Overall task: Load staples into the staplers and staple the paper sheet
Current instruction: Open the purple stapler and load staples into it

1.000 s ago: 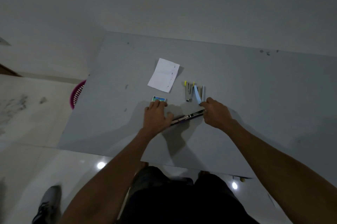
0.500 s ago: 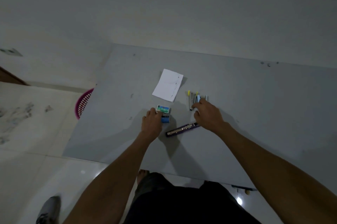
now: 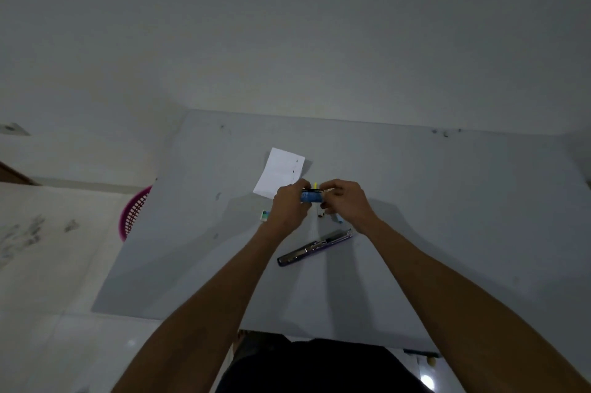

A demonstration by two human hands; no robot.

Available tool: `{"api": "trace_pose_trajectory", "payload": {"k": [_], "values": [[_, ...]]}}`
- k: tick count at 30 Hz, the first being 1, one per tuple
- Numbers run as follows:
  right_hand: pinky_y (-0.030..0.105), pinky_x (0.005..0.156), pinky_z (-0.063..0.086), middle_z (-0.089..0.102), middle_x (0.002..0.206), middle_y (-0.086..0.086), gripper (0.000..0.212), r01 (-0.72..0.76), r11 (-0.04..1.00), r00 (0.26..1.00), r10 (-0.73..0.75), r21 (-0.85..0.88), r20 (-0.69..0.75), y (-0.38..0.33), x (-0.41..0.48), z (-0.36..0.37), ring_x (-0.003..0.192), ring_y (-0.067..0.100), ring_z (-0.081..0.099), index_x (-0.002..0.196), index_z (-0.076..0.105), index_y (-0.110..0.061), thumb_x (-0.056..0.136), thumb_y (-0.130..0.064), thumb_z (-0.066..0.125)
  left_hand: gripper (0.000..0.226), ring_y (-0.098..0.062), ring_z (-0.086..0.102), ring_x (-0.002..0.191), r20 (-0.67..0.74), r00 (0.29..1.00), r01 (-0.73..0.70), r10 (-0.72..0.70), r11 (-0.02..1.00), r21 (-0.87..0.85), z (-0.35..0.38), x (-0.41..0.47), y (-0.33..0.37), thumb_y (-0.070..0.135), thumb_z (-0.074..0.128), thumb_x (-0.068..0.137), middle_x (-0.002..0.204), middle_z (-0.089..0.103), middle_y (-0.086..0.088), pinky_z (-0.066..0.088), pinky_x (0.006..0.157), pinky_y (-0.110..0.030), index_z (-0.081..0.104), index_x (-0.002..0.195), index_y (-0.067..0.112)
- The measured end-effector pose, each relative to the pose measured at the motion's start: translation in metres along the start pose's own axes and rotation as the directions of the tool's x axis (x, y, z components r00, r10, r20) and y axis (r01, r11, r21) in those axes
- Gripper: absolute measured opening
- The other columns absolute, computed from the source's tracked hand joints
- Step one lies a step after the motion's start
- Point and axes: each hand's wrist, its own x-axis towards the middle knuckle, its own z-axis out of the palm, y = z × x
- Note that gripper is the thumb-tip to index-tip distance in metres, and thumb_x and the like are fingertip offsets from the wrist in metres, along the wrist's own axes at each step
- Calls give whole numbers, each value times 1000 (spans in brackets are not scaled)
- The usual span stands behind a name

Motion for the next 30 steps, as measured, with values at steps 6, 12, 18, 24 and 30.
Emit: {"api": "trace_pose_trajectory", "payload": {"k": [6,12,18,24,30], "values": [[29,66,61,71,85,20,19,-21,986,999,25,168,-21,-2,7,-19,67,27,68,105,67,2,87,1,62,32,-27,70,75,-9,975,194,-221,874,-445,1,11,16,18,71,81,88,69,-13,59,76,-40,55,109,13],[29,68,60,71,87,19,18,-36,970,999,37,239,3,-2,7,-26,68,25,69,105,68,-2,87,0,63,22,-32,69,85,120,907,360,-403,593,-720,7,19,23,2,75,77,102,66,-28,59,80,-40,54,83,5],[32,72,60,70,93,22,16,-62,955,998,59,290,17,-2,11,-29,77,30,70,102,68,-1,89,1,58,17,-32,68,86,153,886,374,-439,478,-795,8,21,22,-1,74,77,98,65,-27,60,77,-35,58,76,3],[30,72,61,68,91,18,13,-67,943,998,64,325,21,-5,12,-28,76,27,69,100,67,1,88,1,61,7,-23,67,77,172,889,376,-424,462,-803,8,21,21,0,70,81,90,66,-19,60,72,-26,64,77,-1],[23,64,59,69,86,17,16,-36,958,999,34,286,10,-8,13,-29,69,19,71,101,67,2,86,3,64,7,-23,66,79,190,870,398,-455,419,-816,9,21,21,0,68,83,92,66,-20,60,72,-23,65,84,-7]]}}
